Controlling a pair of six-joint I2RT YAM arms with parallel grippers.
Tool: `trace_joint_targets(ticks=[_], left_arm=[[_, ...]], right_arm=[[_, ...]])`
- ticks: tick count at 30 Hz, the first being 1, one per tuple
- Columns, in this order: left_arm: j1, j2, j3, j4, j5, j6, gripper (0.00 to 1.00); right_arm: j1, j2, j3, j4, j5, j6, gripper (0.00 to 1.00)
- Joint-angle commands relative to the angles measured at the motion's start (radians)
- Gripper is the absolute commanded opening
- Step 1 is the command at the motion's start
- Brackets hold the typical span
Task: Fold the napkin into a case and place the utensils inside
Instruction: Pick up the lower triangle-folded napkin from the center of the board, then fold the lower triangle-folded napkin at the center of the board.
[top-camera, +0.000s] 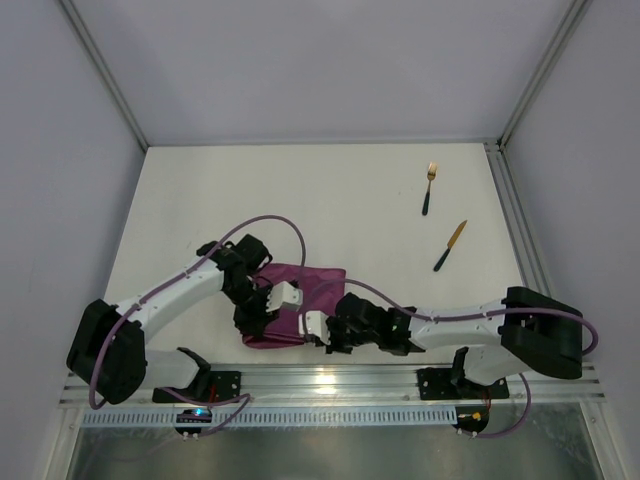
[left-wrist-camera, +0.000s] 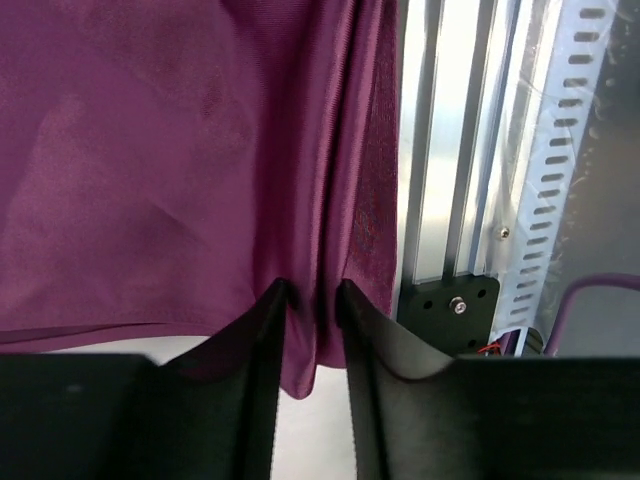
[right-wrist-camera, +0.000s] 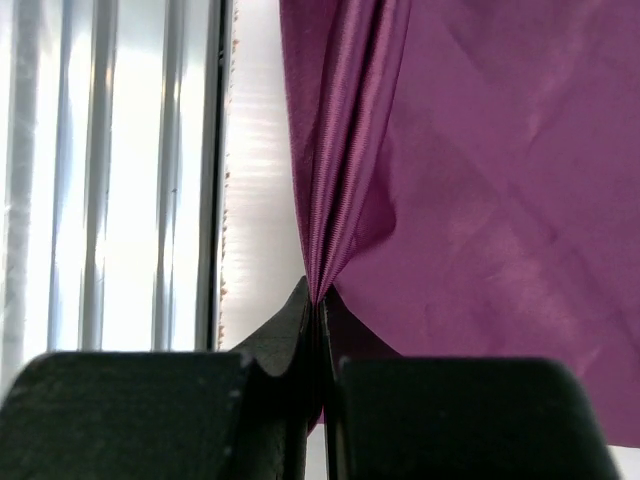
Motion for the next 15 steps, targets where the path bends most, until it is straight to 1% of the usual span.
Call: trace_joint_targets(ticks=[1,2,4,5,7,8,9,11,13,15], left_arm=[[0.005,-0.020,0.024,-0.063,0.063,0.057,0.33],[0.007,-0.025,0.023,-0.065,0.071,0.060,0.37],[0.011,-0.031,0.024,-0.071,0.072,0.066,0.41],[0.014,-0.033,0.026,-0.074,0.072,0.066,0.41],[0.024,-0.037,0.035,-0.083,0.072,0.068,0.43],[0.027,-0.039,0.039,-0.086,0.072,0.068,0.47],[0.031,-0.040,0.046,-0.091,0.079,0.068,0.50],[0.037,-0.042,0.062,-0.097,0.082,0.063,0.55],[0.048,-0.042,0.075,-0.092,0.080,0.049,0.55],[0.057,-0.044,0.084,-0.075,0.077,0.031,0.50]], right_arm=[[-0.050,0.013,0.042,-0.051,-0.190,0.079,0.04],[-0.083,0.024,0.047,-0.054,-0.218,0.086,0.04],[-0.112,0.035,0.062,-0.060,-0.261,0.101,0.04],[-0.126,0.041,0.068,-0.065,-0.305,0.104,0.04],[-0.171,0.058,0.088,-0.074,-0.340,0.113,0.04],[-0.188,0.064,0.094,-0.076,-0.377,0.119,0.04],[-0.223,0.081,0.106,-0.077,-0.399,0.132,0.04],[-0.254,0.099,0.120,-0.076,-0.451,0.141,0.04],[-0.283,0.134,0.146,-0.088,-0.472,0.149,0.04],[-0.300,0.163,0.183,-0.112,-0.501,0.158,0.04]])
